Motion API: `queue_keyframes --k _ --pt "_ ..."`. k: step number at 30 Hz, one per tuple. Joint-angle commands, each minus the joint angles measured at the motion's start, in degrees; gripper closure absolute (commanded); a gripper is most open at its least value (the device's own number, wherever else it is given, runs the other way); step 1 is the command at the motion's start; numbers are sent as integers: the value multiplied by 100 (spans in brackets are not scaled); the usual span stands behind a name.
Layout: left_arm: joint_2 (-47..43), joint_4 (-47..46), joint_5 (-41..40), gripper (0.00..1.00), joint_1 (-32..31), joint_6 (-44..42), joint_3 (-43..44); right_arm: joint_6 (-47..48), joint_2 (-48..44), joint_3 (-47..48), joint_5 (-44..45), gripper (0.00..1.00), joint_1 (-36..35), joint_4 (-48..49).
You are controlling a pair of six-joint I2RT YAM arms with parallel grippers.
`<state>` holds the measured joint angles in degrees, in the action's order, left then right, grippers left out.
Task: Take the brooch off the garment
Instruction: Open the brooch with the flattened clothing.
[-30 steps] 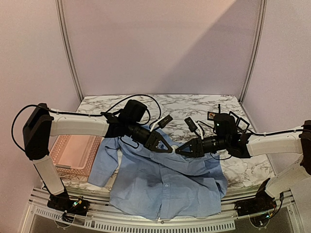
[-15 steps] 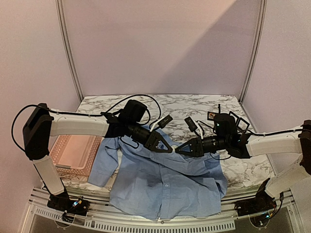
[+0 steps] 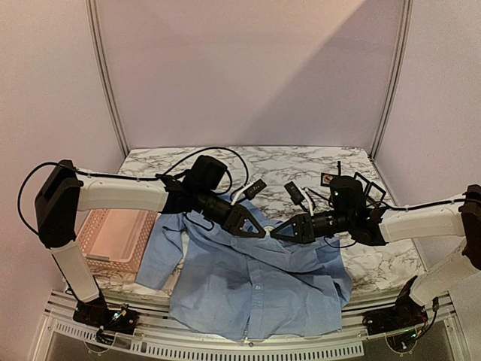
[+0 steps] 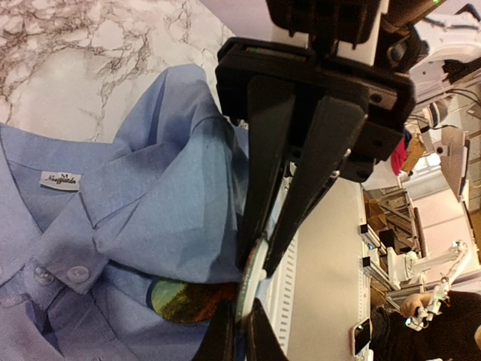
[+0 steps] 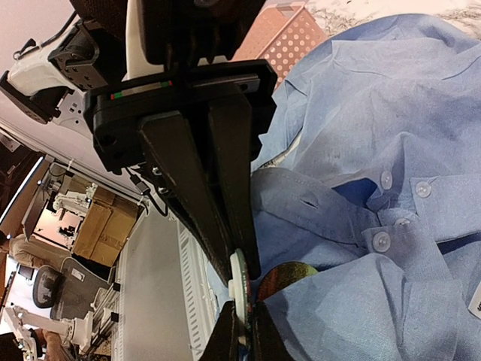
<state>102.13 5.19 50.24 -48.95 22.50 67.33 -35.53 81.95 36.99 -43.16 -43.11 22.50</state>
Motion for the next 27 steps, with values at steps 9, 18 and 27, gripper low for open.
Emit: queue_keyframes --k 9,18,27 --pt "-190 -125 90 100 -9 2 -18 125 208 -8 1007 98 -41 -486" --pt "-168 -125 84 100 -9 -9 -9 201 406 114 1033 96 -85 -601" --pt "-65 240 -220 100 40 -102 108 283 277 154 1090 81 -124 -633"
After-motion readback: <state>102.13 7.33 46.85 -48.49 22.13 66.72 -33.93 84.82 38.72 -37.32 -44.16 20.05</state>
